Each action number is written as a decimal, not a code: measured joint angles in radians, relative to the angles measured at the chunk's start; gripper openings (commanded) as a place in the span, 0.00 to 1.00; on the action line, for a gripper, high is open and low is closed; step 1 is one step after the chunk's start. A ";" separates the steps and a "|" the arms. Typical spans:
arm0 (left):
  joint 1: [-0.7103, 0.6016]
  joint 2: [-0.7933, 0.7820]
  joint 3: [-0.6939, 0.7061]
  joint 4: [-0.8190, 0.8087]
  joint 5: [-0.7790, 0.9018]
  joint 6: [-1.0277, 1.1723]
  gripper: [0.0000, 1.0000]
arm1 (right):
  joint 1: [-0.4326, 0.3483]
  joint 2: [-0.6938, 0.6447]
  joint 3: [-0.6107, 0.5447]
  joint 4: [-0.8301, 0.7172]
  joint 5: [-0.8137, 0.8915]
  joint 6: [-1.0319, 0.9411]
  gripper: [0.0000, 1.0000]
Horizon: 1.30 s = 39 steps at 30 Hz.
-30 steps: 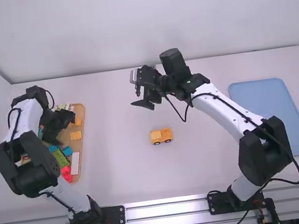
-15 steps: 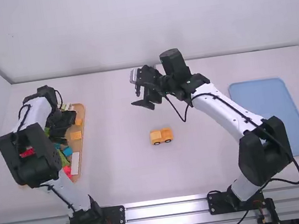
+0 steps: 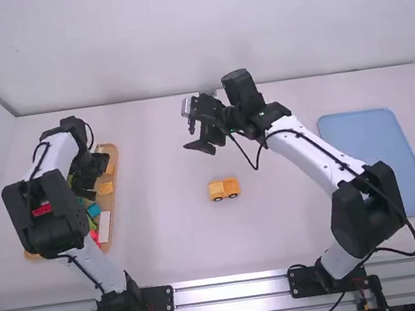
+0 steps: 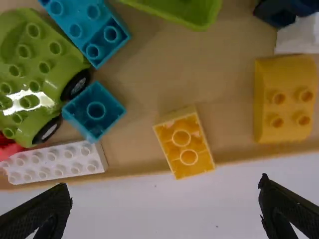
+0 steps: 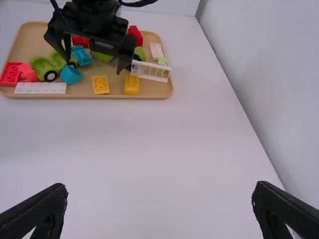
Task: Assemble lego blocks to make yellow taxi
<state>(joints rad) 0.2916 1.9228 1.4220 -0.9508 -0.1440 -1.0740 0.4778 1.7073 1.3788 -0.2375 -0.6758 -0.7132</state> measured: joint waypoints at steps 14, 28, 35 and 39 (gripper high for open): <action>0.014 0.069 -0.010 0.058 0.009 0.018 0.99 | 0.004 0.000 0.000 -0.015 0.000 0.003 0.99; 0.011 0.069 -0.080 0.141 0.046 -0.018 0.84 | 0.004 0.000 0.000 -0.014 0.003 0.002 0.99; 0.000 0.069 -0.080 0.137 0.042 -0.069 0.80 | 0.003 0.000 0.000 -0.013 0.002 0.005 0.99; -0.001 0.069 -0.101 0.166 0.038 -0.100 0.80 | 0.004 0.000 0.000 -0.014 0.002 0.003 0.99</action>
<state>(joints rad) 0.2905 1.9923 1.3209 -0.7849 -0.1062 -1.1744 0.4816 1.7073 1.3788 -0.2512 -0.6735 -0.7101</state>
